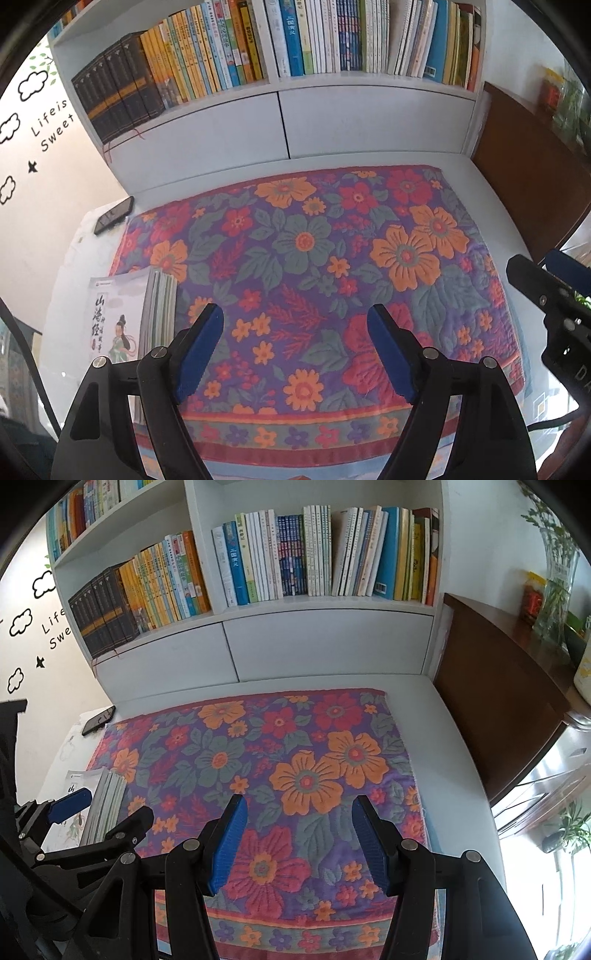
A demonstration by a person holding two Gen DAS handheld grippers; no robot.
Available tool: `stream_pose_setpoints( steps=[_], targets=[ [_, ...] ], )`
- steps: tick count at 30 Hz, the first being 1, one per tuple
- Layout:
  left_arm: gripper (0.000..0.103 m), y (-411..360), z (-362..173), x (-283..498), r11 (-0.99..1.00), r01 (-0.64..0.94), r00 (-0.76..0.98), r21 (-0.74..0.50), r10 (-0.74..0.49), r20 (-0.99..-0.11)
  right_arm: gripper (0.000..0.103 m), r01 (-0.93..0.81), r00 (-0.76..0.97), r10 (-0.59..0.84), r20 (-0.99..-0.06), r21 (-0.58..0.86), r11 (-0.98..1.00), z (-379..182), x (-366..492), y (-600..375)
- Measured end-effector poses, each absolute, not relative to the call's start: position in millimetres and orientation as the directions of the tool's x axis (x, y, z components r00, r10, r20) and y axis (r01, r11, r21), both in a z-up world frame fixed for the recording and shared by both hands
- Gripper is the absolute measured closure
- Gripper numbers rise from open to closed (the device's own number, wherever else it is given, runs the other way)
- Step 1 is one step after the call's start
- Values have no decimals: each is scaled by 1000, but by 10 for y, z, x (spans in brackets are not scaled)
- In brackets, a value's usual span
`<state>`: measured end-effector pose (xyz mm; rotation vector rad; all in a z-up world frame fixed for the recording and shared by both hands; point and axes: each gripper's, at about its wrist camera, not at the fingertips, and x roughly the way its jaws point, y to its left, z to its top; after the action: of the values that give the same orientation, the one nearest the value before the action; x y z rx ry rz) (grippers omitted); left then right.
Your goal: Organize books
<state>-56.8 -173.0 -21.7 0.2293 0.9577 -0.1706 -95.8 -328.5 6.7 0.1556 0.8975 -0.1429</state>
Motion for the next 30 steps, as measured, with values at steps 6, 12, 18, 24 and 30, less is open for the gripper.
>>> stream_pose_setpoints(
  steps=[6, 12, 18, 24, 30],
  targets=[
    [24, -1707, -254, -538, 963, 243, 549, 112, -41, -835, 46, 194, 603, -62, -795, 70, 979, 33, -949, -3279],
    [24, -1717, -346, -515, 962, 246, 520, 118, -28, -853, 46, 182, 597, -59, -800, 63, 981, -3, -933, -3219],
    [24, -1711, -392, -493, 966, 235, 507, 111, -24, -861, 46, 184, 582, -58, -811, 61, 981, -61, -917, -3214],
    [24, -1739, -429, -485, 963, 241, 498, 119, -18, -867, 46, 215, 570, -55, -820, 85, 973, -92, -910, -3317],
    [25, -1773, -427, -521, 953, 264, 520, 146, -14, -854, 46, 220, 544, -40, -838, 97, 971, -171, -888, -3327]
  ],
)
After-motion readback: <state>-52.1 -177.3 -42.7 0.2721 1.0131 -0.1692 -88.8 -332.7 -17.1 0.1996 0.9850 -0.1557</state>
